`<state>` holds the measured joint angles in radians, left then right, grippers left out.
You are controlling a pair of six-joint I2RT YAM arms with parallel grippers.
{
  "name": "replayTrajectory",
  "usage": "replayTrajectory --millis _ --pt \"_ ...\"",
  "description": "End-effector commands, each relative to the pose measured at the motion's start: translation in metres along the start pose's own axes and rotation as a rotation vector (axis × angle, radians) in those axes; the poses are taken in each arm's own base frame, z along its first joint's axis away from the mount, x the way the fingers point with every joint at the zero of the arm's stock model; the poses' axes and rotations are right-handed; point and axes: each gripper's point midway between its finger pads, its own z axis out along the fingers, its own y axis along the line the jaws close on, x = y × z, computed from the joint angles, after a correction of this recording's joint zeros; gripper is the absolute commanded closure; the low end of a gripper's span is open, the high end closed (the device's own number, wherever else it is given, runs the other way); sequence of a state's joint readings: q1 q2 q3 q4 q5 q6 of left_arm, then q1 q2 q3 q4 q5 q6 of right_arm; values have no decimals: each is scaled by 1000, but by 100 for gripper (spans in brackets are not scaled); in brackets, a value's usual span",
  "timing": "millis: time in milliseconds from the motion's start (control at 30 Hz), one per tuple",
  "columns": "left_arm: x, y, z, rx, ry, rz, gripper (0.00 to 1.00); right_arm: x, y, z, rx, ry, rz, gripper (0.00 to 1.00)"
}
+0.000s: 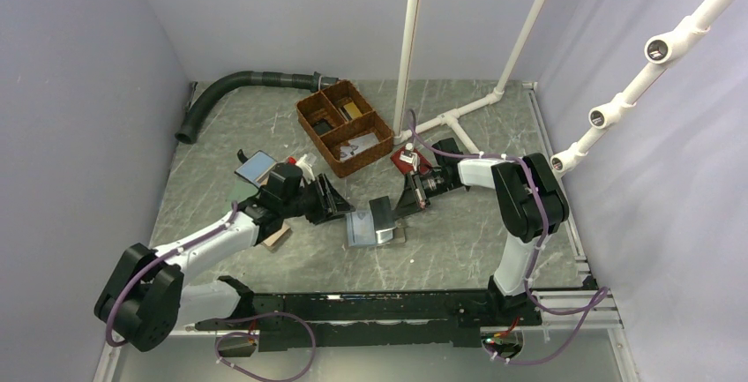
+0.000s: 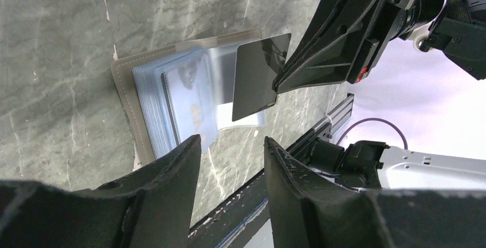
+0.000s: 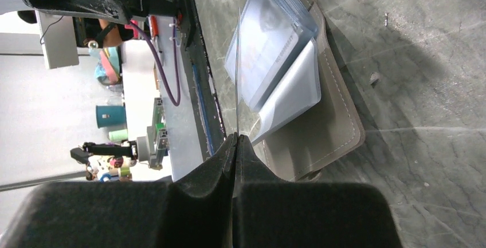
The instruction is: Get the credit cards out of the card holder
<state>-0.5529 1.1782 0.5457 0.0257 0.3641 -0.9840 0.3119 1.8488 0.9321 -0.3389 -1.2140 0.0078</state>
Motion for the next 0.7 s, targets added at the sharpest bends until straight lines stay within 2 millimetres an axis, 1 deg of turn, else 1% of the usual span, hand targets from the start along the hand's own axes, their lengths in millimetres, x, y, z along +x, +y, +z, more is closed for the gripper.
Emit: replayTrajectory --millis 0,133,367,500,667 --pt "-16 -21 -1 66 -51 18 50 -7 11 -2 -43 -19 -60 100" --pt "-14 -25 9 103 -24 6 49 -9 12 -1 -55 -18 -27 100" --pt "-9 -30 26 162 28 2 48 -10 16 1 -73 -17 -27 100" --pt "-3 -31 36 191 60 -5 44 -11 16 1 -81 -16 -19 100" --pt "6 -32 49 199 100 -1 43 -11 17 2 -95 -15 -12 100"
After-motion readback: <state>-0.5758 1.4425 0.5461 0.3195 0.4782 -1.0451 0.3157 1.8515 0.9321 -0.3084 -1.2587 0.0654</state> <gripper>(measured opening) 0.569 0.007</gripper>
